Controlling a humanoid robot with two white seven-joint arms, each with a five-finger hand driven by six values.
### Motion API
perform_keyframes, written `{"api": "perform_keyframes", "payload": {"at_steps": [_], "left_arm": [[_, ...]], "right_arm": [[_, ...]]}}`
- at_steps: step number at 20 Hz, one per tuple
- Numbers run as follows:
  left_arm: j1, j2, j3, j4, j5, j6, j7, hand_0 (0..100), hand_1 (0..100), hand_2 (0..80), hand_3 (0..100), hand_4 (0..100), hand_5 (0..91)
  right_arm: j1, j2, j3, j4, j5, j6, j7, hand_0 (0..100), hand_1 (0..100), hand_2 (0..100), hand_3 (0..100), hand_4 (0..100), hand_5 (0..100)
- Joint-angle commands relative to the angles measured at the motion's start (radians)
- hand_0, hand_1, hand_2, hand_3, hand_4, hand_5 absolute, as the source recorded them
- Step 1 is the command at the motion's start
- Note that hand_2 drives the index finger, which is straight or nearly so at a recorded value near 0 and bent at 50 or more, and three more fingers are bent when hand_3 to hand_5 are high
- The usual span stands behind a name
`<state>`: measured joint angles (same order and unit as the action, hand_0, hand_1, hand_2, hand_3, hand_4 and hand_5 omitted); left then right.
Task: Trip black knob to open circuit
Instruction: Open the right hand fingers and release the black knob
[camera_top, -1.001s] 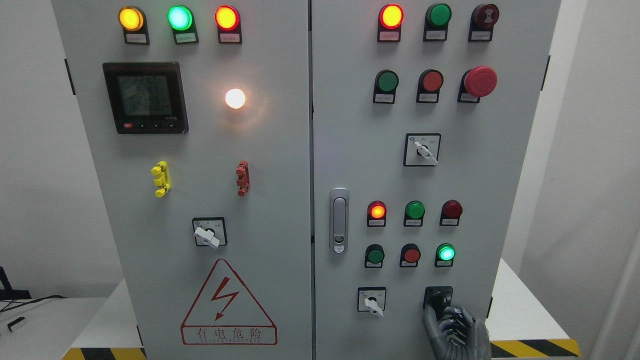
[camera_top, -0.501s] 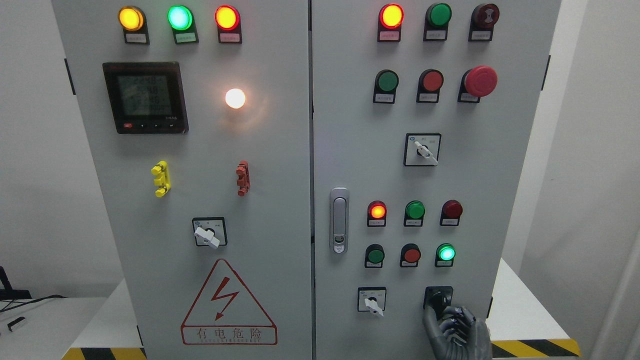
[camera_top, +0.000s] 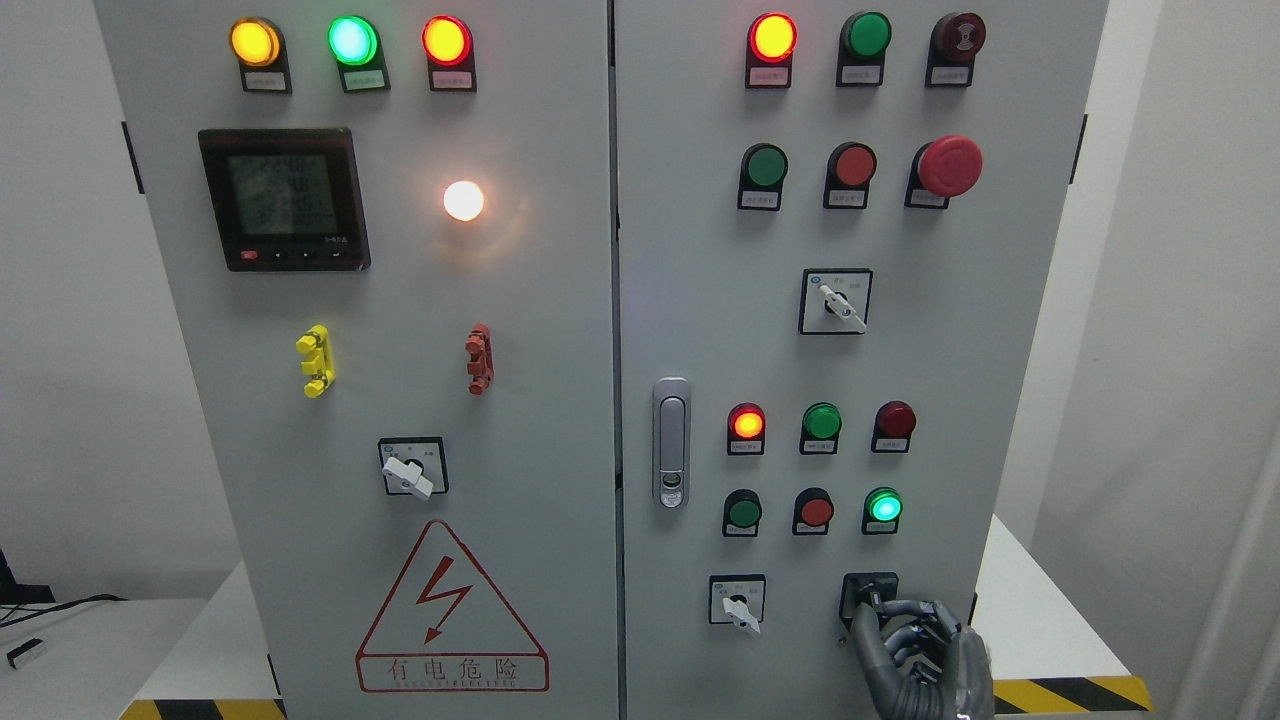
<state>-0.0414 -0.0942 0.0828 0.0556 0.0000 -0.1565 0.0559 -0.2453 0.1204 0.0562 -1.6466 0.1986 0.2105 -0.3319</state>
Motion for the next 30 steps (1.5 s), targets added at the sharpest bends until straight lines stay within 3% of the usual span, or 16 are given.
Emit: {"api": "perform_keyframes", "payload": {"at_steps": [1, 12, 30], "left_arm": [[0.0, -0.001, 0.0, 0.0, -0.031, 0.0, -0.001, 12, 39, 0.0, 0, 0, 0.0], [0.0, -0.001, 0.0, 0.001, -0.031, 0.0, -0.001, 12, 39, 0.0, 0, 0, 0.0], [0.0, -0.001, 0.0, 0.001, -0.031, 0.0, -0.001, 12, 39, 0.0, 0, 0, 0.0]], "right_arm": [[0.001, 0.001, 0.001, 0.001, 0.013, 0.001, -0.003, 36, 72, 52, 80, 85, 98], [0.001, -0.002, 0.001, -0.001, 0.034, 0.0, -0.003, 36, 72, 52, 80, 85, 98], [0.012, -0.025, -0.001, -0.005, 0.104, 0.0, -0.003, 32, 81, 47, 76, 83, 98]]}}
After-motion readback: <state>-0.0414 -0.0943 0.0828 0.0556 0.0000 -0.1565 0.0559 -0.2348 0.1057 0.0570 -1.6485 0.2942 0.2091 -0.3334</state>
